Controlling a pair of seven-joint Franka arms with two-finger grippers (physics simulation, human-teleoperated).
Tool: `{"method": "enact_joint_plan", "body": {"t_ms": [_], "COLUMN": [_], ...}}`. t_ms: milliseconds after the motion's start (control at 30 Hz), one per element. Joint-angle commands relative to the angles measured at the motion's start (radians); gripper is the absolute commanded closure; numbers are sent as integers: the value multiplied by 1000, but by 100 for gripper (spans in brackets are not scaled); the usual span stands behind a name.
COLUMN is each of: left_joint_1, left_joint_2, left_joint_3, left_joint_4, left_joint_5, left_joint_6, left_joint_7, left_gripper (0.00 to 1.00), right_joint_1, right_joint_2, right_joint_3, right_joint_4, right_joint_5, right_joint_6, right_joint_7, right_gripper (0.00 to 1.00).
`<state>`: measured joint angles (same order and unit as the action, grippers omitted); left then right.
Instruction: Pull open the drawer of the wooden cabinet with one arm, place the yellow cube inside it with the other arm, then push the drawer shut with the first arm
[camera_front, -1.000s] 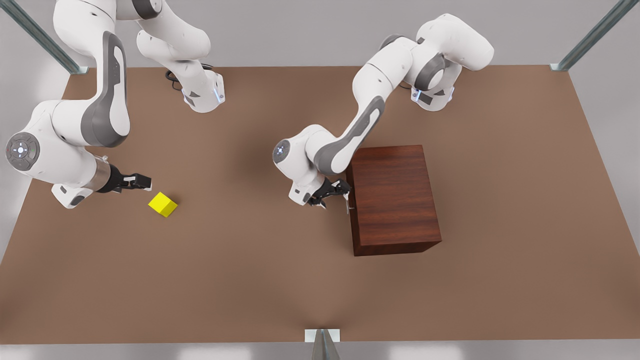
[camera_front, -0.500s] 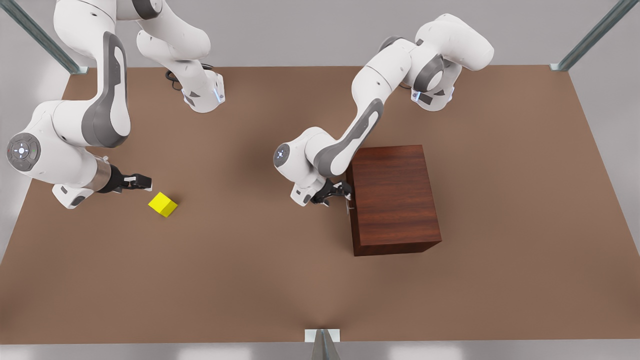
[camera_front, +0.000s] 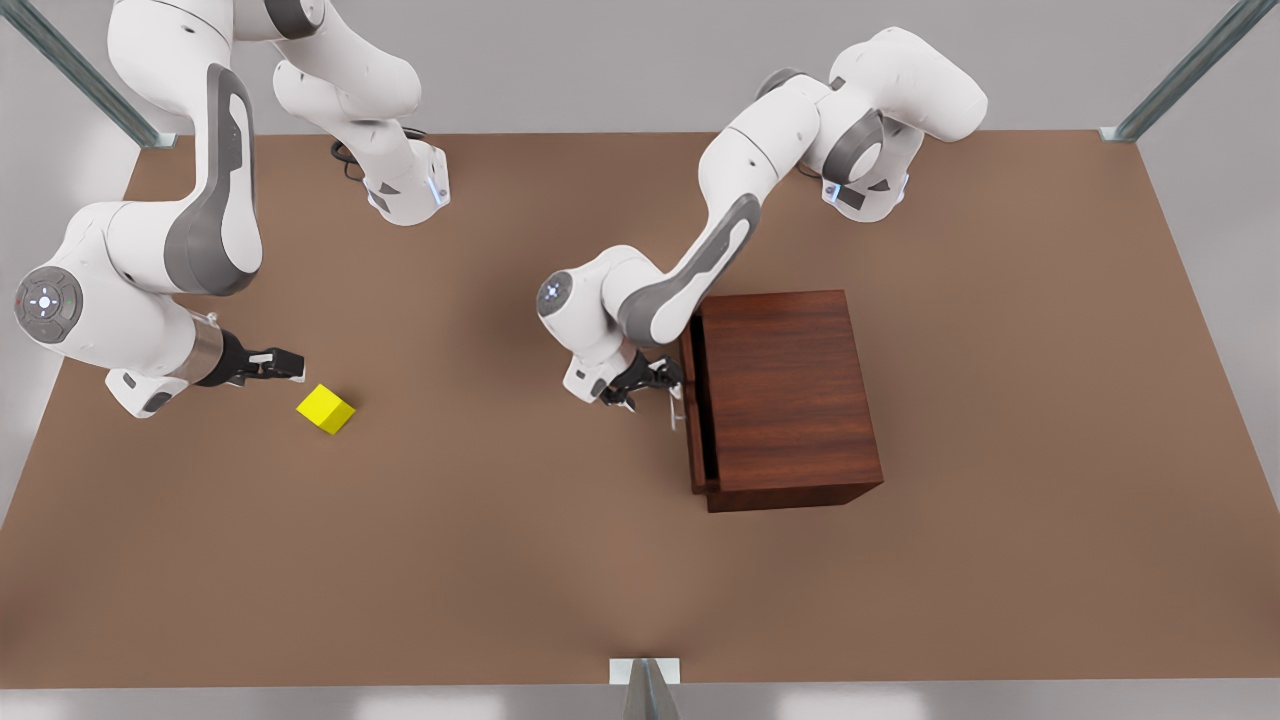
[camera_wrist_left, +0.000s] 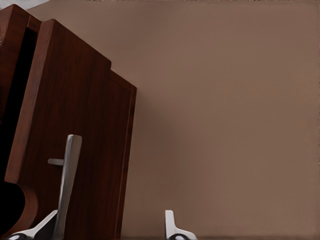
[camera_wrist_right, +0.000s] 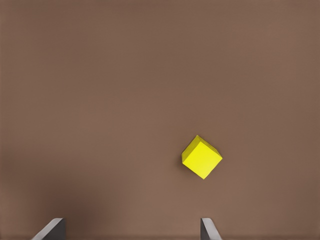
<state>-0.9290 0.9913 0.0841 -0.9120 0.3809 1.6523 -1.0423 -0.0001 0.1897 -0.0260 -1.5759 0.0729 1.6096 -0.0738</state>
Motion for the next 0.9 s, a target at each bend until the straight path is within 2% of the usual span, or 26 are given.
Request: {"method": "enact_joint_plan", "body": {"t_ms": [0,367,867], "left_joint_1": [-13,-28,-31], "left_joint_2": [0,16,16], "left_joint_3": [-10,-7,-10], "left_joint_4": [-2,48,61], "left_joint_5": [-5,0,-5], "left_joint_6": [3,11,118], "left_joint_7": [-111,-113,-117], "left_gripper": [0,0,0], "right_joint_1": [-1,0,0], "right_joint_2": [-1,4,4], "right_joint_3": [0,0,1], "right_joint_4": [0,0,0], "right_joint_5": [1,1,-1], "right_joint_6": [0,0,0], "right_joint_7": [0,0,0], "right_gripper": [0,0,0]}}
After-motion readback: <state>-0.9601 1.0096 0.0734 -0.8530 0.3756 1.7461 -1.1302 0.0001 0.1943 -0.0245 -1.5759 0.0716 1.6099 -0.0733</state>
